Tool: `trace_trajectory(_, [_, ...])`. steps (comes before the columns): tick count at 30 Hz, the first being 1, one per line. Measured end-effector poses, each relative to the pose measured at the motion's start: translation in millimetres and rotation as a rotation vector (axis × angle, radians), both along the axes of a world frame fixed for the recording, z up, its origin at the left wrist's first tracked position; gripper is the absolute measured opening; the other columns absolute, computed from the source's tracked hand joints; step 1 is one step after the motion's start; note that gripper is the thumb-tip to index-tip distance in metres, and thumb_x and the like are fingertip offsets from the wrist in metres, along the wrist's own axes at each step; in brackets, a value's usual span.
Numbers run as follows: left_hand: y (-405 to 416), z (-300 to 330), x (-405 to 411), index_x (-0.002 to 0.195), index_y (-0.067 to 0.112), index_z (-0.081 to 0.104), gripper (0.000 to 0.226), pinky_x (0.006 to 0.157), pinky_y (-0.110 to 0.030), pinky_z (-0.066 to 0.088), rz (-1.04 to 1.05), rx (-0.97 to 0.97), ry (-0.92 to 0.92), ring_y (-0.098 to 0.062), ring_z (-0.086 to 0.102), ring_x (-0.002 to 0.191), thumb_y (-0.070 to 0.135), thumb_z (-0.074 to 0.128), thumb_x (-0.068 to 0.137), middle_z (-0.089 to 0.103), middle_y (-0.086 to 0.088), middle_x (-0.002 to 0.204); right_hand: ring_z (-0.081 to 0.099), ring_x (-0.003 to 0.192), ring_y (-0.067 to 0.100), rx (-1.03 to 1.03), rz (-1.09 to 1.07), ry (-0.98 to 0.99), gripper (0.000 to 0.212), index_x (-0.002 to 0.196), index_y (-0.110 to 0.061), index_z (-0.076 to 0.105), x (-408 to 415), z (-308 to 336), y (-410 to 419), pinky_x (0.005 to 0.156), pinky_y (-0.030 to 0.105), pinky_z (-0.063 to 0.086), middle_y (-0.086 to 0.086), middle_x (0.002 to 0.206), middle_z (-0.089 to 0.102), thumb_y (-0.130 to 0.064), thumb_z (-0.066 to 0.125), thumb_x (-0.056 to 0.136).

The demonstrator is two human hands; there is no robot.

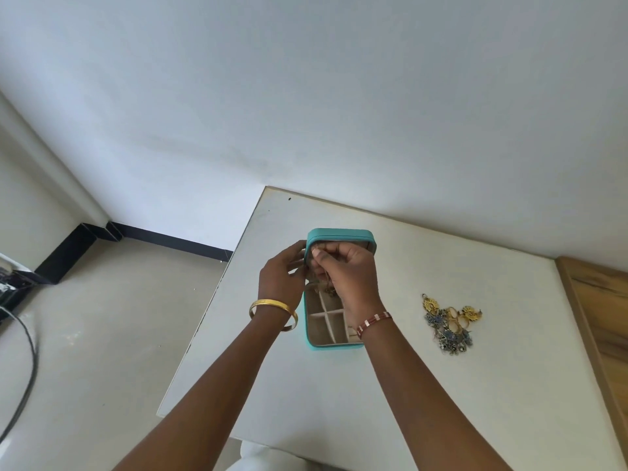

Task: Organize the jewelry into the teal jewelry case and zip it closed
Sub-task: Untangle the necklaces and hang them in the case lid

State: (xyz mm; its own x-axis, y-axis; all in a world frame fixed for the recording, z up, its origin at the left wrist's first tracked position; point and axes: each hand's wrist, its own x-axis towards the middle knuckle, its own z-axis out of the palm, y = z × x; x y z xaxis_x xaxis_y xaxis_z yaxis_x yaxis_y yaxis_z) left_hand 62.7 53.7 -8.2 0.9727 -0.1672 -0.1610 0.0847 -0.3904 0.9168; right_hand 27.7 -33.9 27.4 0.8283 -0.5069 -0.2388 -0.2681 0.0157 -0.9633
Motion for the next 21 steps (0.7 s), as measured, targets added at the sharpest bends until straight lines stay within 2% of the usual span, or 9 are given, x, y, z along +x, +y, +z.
trace_trajectory(7, [-2.2,-1.9,-2.0,0.125,0.012,0.054,0.046,0.083,-0.014,0.040,0.049,0.012,0.001,-0.006,0.053,0.091,-0.007,0.053,0.084,0.062,-0.007,0.121,0.068,0.078,0.023,-0.107,-0.223,-0.017,0.013,0.090,-0.003,0.071,10.6,-7.9,14.7,0.075,0.029,0.056,0.007,0.080,0.070,-0.007,0.068,0.078])
trace_trajectory(10, [-3.3,-2.2,-2.7,0.126,0.012,0.053,0.047,0.082,-0.012,0.039,0.066,0.008,0.009,-0.005,0.053,0.090,-0.008,0.053,0.083,0.063,-0.006,0.120,0.069,0.077,0.022,-0.103,-0.348,-0.012,0.012,0.087,-0.005,0.071,13.6,-10.7,18.0,0.078,0.036,0.057,0.008,0.081,0.072,-0.009,0.070,0.076])
trace_trajectory(13, [-3.9,-0.5,-3.2,0.126,0.012,0.053,0.050,0.085,-0.016,0.040,0.075,0.006,0.024,-0.006,0.053,0.092,-0.011,0.052,0.082,0.063,-0.007,0.120,0.069,0.078,0.025,-0.083,-0.405,-0.013,0.011,0.084,-0.005,0.071,16.1,-11.0,15.4,0.079,0.042,0.057,0.010,0.080,0.073,-0.007,0.072,0.073])
trace_trajectory(17, [-3.7,2.4,-3.5,0.126,0.012,0.053,0.048,0.088,-0.017,0.041,0.077,0.015,0.029,-0.010,0.057,0.096,-0.010,0.052,0.083,0.062,-0.007,0.121,0.069,0.080,0.023,-0.153,-0.385,0.002,0.013,0.086,-0.006,0.071,15.9,-11.4,11.4,0.081,0.041,0.057,0.008,0.083,0.073,-0.008,0.073,0.073])
trace_trajectory(21, [-4.4,4.9,-5.3,0.127,0.012,0.052,0.048,0.097,-0.030,0.044,0.096,0.007,0.057,-0.019,0.059,0.108,-0.008,0.052,0.084,0.061,-0.008,0.123,0.063,0.076,0.015,-0.271,-0.383,-0.009,0.014,0.088,-0.004,0.072,14.9,-9.3,9.3,0.082,0.032,0.055,0.008,0.087,0.073,-0.009,0.073,0.075])
